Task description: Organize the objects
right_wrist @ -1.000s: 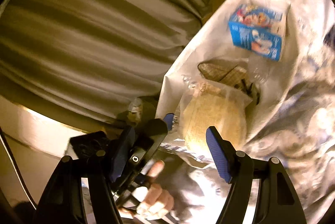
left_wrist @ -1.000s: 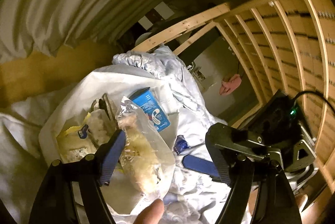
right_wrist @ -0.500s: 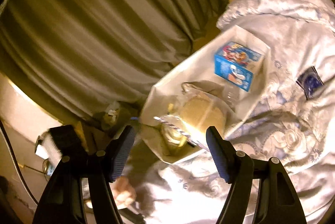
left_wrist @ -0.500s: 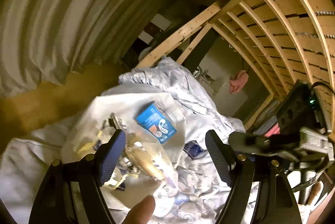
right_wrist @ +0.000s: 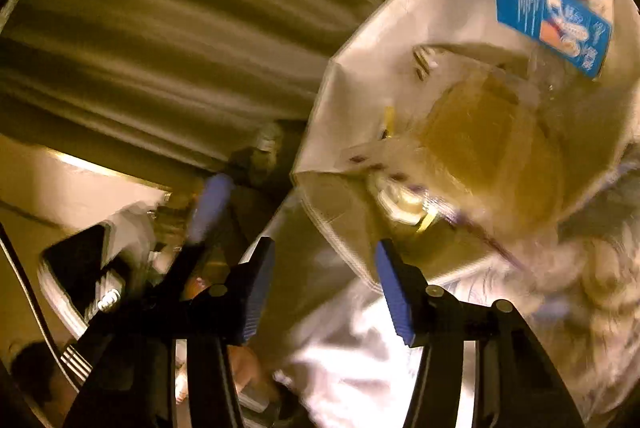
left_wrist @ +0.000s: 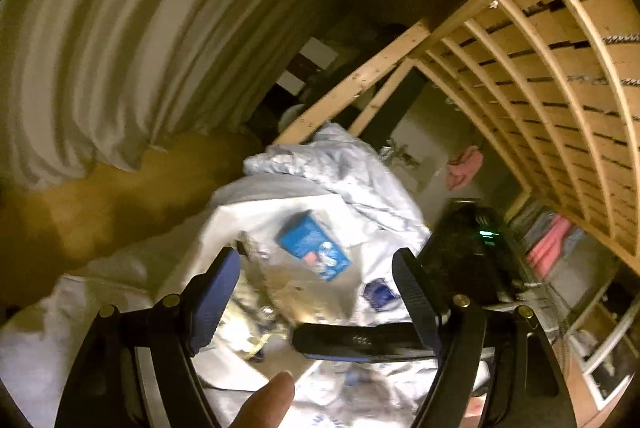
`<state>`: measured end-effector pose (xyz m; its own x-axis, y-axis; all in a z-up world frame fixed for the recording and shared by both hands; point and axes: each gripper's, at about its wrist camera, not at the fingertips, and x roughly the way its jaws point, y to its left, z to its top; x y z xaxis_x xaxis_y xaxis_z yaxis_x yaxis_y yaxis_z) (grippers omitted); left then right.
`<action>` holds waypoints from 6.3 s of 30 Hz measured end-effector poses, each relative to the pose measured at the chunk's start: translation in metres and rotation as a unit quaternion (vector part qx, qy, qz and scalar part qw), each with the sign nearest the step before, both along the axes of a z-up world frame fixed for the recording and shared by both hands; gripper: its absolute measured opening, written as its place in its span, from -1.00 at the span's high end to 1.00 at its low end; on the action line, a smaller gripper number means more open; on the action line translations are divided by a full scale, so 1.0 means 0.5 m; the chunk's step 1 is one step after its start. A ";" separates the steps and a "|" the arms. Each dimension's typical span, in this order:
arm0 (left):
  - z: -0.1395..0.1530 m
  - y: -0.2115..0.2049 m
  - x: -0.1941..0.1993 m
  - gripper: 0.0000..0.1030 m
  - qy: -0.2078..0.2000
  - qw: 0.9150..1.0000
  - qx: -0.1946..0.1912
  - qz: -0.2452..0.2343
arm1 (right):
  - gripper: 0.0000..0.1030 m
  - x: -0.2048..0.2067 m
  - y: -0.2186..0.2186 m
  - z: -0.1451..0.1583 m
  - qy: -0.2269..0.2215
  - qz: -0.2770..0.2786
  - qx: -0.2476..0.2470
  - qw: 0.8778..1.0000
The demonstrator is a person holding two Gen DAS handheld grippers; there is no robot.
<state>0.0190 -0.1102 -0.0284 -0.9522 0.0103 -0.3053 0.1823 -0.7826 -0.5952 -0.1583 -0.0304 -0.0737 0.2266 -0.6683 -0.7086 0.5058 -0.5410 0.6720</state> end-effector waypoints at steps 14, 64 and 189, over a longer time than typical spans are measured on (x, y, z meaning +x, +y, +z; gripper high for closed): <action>-0.012 0.026 -0.030 -0.50 -0.056 0.997 -0.055 0.000 | 0.30 -0.119 0.075 -0.061 0.022 -0.173 0.000 0.985; 0.014 0.403 -0.232 -0.50 -0.140 0.962 -0.188 -0.139 | -0.07 -0.405 0.718 -0.075 0.177 -0.355 0.101 0.913; -0.057 0.237 -0.137 -0.49 -0.200 0.970 -0.136 -0.031 | 0.95 -0.226 0.446 -0.138 0.323 -0.277 0.052 0.904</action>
<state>-0.0495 0.0081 -0.0568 -0.7572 -0.0694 -0.6494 0.3042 -0.9174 -0.2566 -0.2712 0.1927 -0.1425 -0.6050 -0.4750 -0.6390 0.4070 -0.8743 0.2646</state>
